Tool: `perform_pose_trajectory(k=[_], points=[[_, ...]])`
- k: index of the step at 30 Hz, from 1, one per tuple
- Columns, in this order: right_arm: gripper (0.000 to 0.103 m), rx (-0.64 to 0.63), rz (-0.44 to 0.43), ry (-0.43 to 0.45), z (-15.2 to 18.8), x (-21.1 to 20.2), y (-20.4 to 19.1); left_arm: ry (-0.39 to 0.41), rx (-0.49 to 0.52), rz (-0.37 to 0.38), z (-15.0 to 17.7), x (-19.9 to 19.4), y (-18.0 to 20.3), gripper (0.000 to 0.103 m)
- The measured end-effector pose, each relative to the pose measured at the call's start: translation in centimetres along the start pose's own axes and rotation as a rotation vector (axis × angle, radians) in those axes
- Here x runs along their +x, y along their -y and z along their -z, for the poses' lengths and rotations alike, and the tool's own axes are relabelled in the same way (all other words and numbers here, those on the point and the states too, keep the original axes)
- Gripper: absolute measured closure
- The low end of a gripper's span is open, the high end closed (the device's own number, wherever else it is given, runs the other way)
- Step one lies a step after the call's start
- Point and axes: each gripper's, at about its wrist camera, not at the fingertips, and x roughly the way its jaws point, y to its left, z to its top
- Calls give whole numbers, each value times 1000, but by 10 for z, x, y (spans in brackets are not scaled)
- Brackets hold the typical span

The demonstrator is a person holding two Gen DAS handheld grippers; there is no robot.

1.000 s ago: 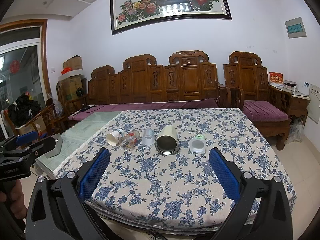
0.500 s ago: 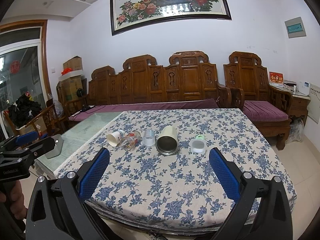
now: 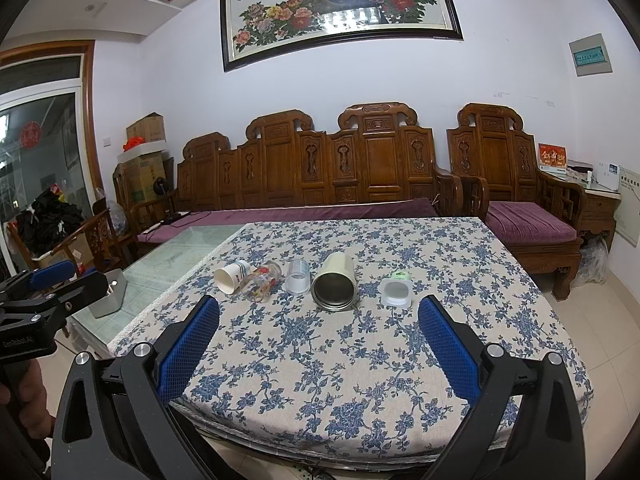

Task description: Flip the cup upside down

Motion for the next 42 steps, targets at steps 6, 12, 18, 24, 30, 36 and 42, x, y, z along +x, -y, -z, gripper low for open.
perform_pose_trajectory(k=[6, 12, 18, 24, 30, 36, 42], points=[[3, 2, -1, -6, -1, 2, -1, -7, 4, -2, -3, 0, 2, 8], [3, 9, -23, -35, -1, 26, 4, -61, 32, 13, -14, 24, -4, 8], [3, 0, -59, -71, -5, 71, 15, -137, 87, 31, -20, 78, -13, 8], [3, -31, -88, -129, -11, 133, 19, -222, 91, 58, -28, 143, -25, 8], [7, -70, -114, -209, -8, 200, 15, -299, 138, 37, -39, 211, -36, 8], [10, -76, -133, -276, -1, 252, 10, -376, 152, 49, -46, 272, -47, 17], [10, -86, -143, -319, 11, 276, 2, -464, 151, 68, -44, 333, -53, 25]])
